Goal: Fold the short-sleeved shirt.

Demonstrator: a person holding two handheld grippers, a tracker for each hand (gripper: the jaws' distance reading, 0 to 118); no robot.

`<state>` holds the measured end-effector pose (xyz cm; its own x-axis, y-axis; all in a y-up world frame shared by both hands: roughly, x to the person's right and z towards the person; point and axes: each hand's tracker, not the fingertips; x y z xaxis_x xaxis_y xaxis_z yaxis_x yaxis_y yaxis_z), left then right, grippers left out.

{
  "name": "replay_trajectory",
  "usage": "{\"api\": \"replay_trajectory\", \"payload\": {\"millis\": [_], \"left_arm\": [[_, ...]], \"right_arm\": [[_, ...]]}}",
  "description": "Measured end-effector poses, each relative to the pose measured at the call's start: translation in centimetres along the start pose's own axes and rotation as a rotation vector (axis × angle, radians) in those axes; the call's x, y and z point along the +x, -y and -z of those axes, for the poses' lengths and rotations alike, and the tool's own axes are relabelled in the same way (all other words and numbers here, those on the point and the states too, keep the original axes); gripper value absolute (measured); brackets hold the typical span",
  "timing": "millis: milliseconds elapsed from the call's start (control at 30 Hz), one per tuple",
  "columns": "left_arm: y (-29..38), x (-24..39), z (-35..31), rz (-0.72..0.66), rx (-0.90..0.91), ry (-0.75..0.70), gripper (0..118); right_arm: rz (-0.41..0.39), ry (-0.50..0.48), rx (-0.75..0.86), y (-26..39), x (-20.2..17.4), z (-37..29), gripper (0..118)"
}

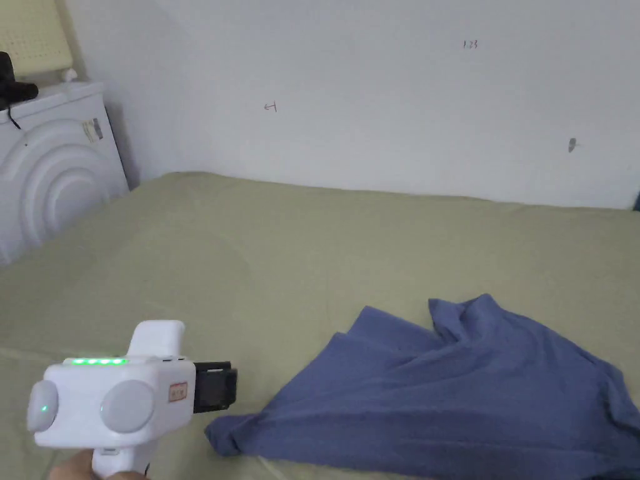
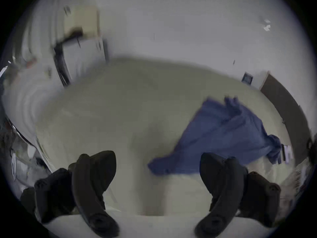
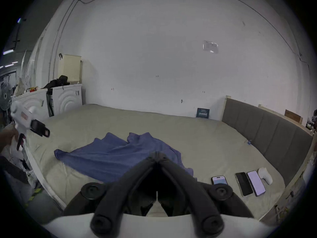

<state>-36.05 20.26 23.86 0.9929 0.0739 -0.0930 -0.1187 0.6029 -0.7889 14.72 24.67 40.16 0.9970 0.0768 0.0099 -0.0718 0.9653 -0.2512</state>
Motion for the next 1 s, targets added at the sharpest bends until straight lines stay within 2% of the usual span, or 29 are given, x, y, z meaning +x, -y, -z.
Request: {"api": "replay_trajectory", "payload": {"millis": [100, 233, 267, 300, 333, 367, 433, 500, 567, 667, 767, 833, 933, 967, 1000], "left_arm": [[-0.4, -0.8, 5.5, -0.021, -0.228, 0.056, 105], [0.8, 0.4, 9.6, 0.002, -0.277, 0.050, 99], [1.0, 0.7, 10.2, -0.004, -0.275, 0.057, 86], [1.2, 1.1, 10.8, -0.020, -0.268, 0.074, 65], [1.3, 0.9, 11.0, -0.031, -0.253, 0.075, 31], [1.6, 1.1, 11.3, -0.037, -0.224, 0.050, 6], [2.3, 1.4, 11.7, -0.067, -0.216, 0.124, 6], [2.8, 1.8, 11.4, -0.018, -0.210, 0.114, 6], [2.7, 1.7, 10.9, 0.027, -0.189, 0.109, 6], [2.3, 1.0, 10.6, -0.005, -0.188, 0.133, 6], [2.3, 1.0, 10.8, -0.001, -0.195, 0.135, 6], [2.5, 0.9, 11.0, 0.008, -0.200, 0.135, 6], [2.9, 2.0, 10.6, 0.023, -0.200, 0.130, 6], [2.9, 2.0, 10.6, 0.024, -0.202, 0.131, 6], [2.7, 1.5, 11.0, 0.028, -0.204, 0.130, 6]], "right_arm": [[0.003, -0.006, -0.042, 0.5, 0.2, 0.7, 0], [0.001, -0.012, -0.083, 1.2, 0.4, 1.5, 0], [-0.003, -0.011, -0.091, 1.5, 0.4, 1.7, 0], [-0.009, -0.017, -0.104, 1.6, 0.5, 2.1, 0], [-0.013, -0.023, -0.118, 1.7, 0.6, 2.5, 0], [-0.013, -0.028, -0.131, 1.6, 0.3, 2.8, 0], [0.006, -0.074, -0.165, 1.4, 0.6, 4.2, 0], [0.031, -0.145, -0.196, 0.5, 1.4, 6.7, 0], [0.020, -0.160, -0.214, -1.5, 2.2, 10.4, 0], [-0.031, -0.244, -0.288, -5.1, 3.3, 18.3, 0], [-0.095, -0.340, -0.473, -7.8, 4.3, 28.6, 0], [-0.094, -0.269, -0.622, -8.0, 4.5, 35.3, 0], [-0.118, -0.234, -0.823, -7.0, 4.2, 43.5, 0], [-0.161, -0.263, -0.878, -6.0, 3.7, 45.9, 15], [-0.193, -0.245, -0.915, -5.4, 3.3, 47.5, 46]]}}
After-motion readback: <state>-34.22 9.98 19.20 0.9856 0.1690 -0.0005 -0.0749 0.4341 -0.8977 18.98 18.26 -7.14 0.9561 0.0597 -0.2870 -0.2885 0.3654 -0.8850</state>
